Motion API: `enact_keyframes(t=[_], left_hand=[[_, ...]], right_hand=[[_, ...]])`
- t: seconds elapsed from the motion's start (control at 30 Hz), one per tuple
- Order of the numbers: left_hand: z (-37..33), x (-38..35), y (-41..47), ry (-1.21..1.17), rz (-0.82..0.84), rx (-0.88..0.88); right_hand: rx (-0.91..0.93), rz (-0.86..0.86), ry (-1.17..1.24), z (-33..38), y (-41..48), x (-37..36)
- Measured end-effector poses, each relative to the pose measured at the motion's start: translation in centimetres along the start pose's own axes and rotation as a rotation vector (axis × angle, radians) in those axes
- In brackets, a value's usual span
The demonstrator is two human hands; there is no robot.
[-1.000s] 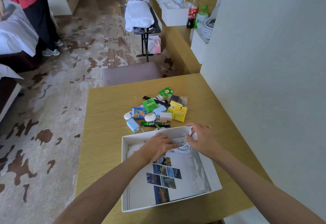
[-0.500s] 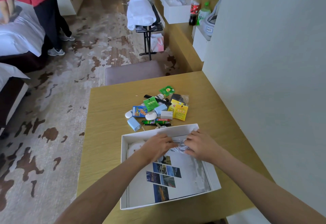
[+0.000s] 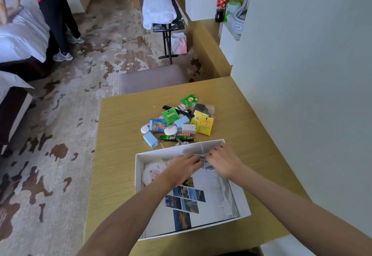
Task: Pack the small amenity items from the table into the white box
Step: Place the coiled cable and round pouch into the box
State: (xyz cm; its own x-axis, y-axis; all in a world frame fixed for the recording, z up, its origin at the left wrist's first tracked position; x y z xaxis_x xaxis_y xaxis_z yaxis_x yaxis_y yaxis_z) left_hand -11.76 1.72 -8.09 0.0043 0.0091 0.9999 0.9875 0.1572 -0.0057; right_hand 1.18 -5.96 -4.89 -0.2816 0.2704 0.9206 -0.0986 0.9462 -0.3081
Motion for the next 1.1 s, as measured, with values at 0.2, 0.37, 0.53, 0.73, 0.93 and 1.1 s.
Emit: enact_keyframes(t=[0.2,0.37,0.53,0.73,0.93,1.1], left_hand=[[0.7,-0.3,-0.2,-0.052,-0.023,-0.053],[2.4,1.3,-0.9,-0.136,0.014,-0.017],[3.5,3.3,-2.7,-0.255,-0.093,0.222],[4.1,5.8,-4.1,-0.269,-0.429,0.545],[7.3,5.8,-4.6,-0.409,-0.373,0.903],[12.5,4.1,-3.4,-0.6,-0.224,1.075]], right_hand=[[0.052,0.052,0.173,-0.8,0.1,0.1],[0.222,-0.131,0.231,-2.2,-1.0,0.3],[0.162,-0.371,0.62,-4.8,-2.1,2.4],[0.091,-0.521,0.936,-7.7,0.0,4.4],[0.022,-0.418,0.934,-8.7,5.6,4.0],[0.103,-0.121,0.805,-7.6,11.9,2.5]])
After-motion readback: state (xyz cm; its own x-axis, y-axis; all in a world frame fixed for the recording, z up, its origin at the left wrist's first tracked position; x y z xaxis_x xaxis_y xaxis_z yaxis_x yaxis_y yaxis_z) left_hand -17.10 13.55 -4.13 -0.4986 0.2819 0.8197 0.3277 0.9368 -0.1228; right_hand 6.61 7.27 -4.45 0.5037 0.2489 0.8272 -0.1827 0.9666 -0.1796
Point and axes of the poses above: each hand's wrist, its own y-axis towards the middle knuckle, its own x-axis out of the back of the hand, z = x × y, the point moved 3 cm from there along y, towards the middle knuckle, and after that the axes turned 6 degrees about x, right-handed, at the moved point
